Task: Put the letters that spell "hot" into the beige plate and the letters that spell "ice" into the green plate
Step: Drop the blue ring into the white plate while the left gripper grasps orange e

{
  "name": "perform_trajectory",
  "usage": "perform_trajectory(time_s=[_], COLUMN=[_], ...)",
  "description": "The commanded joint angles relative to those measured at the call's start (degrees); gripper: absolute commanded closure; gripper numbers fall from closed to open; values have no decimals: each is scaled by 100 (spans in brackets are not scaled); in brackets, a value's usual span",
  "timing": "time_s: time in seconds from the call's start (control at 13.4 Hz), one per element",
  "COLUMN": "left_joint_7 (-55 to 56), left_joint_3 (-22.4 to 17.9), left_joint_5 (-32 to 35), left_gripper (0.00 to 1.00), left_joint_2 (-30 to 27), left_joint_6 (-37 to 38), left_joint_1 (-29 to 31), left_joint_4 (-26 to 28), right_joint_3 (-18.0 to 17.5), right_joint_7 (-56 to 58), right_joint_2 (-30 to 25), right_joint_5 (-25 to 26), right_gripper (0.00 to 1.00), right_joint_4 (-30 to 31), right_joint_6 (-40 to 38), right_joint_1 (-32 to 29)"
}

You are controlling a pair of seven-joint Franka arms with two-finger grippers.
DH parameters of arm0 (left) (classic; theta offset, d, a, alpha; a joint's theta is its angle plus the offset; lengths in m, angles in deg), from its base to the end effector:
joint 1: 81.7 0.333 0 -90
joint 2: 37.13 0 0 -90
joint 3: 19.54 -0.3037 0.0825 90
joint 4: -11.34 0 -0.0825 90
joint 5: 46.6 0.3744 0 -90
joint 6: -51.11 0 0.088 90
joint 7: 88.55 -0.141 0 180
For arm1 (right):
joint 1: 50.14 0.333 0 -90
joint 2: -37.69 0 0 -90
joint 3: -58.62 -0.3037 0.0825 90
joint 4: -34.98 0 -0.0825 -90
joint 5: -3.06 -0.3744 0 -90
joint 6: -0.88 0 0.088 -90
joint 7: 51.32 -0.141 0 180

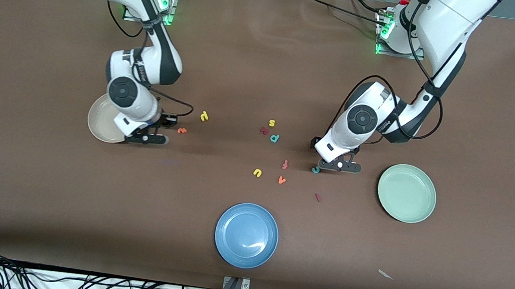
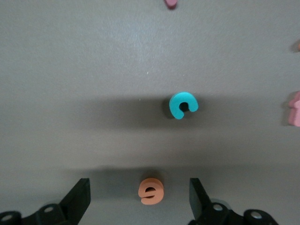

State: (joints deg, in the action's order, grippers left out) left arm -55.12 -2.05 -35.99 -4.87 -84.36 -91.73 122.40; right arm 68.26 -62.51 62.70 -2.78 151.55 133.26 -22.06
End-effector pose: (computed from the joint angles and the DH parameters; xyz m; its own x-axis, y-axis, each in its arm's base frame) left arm 0.5293 -0.2703 0.1572 0.9940 0.0006 -0.1092 -0.0012 -0.9999 -0.0169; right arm 0.5360 0.1814 0.1813 0.9874 0.0587 -0.1472 0.0647 -0.9973 0.0362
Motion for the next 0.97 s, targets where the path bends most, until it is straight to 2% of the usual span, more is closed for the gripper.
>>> perform_trajectory(time_s=[0.0,0.3,0.52,0.9], left_joint_7=[181,225,286,409], left_joint_3=[-17,-9,-9,-9], left_joint_5=[214,214,214,214], left_gripper=[14,26,32,44], left_joint_2=[157,175,166,166], left_joint_6=[-59,-50,-32,-41], left_joint_1=[-78,-87,-113,-175], left_joint_4=[-33,64,134,152], right_joint_3=[309,1134,1145,1145], right_joint_7=[204,1211,1767,1883], right_joint_2=[-206,-58,206,497], right_joint_5=[-57,-31,-49,-57], right_gripper=[81,81,81,80], right_joint_4=[-301,-328,-311,-284], right_joint_6=[-667,-871,-740,-678], right_joint_1=[-13,-161,-644,-768])
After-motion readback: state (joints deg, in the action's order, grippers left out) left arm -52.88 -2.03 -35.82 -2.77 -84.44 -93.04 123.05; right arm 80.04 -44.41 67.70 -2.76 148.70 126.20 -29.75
